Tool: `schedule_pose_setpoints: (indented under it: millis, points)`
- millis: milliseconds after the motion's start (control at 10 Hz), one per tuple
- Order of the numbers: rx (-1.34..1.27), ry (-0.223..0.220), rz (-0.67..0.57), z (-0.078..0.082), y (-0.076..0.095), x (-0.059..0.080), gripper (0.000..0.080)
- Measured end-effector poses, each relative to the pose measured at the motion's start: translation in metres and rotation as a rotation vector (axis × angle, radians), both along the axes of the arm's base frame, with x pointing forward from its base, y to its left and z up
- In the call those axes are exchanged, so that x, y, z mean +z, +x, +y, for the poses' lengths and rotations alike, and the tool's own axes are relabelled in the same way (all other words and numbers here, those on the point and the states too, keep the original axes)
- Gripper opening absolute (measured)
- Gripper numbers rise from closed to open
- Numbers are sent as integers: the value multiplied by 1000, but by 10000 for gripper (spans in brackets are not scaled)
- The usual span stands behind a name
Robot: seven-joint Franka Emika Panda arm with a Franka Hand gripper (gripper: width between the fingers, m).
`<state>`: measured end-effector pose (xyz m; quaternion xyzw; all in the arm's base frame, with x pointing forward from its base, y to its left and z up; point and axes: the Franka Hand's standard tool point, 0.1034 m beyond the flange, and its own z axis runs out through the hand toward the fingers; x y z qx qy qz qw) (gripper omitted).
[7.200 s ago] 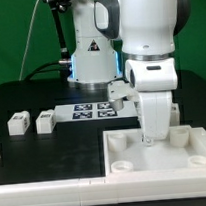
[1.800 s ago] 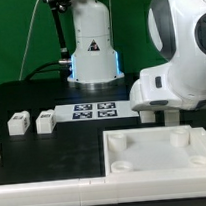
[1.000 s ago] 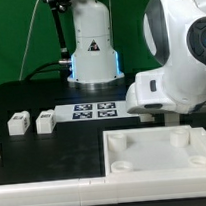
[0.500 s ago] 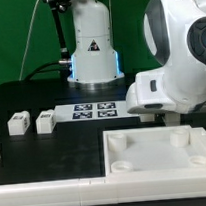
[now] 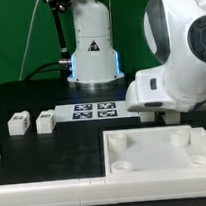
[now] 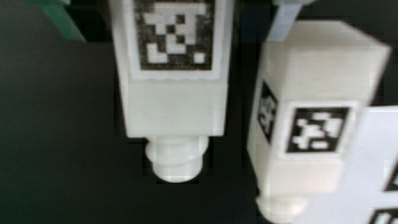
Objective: Assemble one leg
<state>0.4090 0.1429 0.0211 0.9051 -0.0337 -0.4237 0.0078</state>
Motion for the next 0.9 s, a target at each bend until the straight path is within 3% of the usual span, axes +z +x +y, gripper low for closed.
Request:
schedule_pose_setpoints:
  millis: [300,400,700,800,900]
  points:
    - [-22,-20,0,-4,15,45,291]
    - [-25,-21,14,-7,17,50,291]
    - [-29,-11,-89,-1,27,41,291]
    - [-33,-4,-206,3,35,40,291]
    - [-31,-2,-257,2,31,43,291]
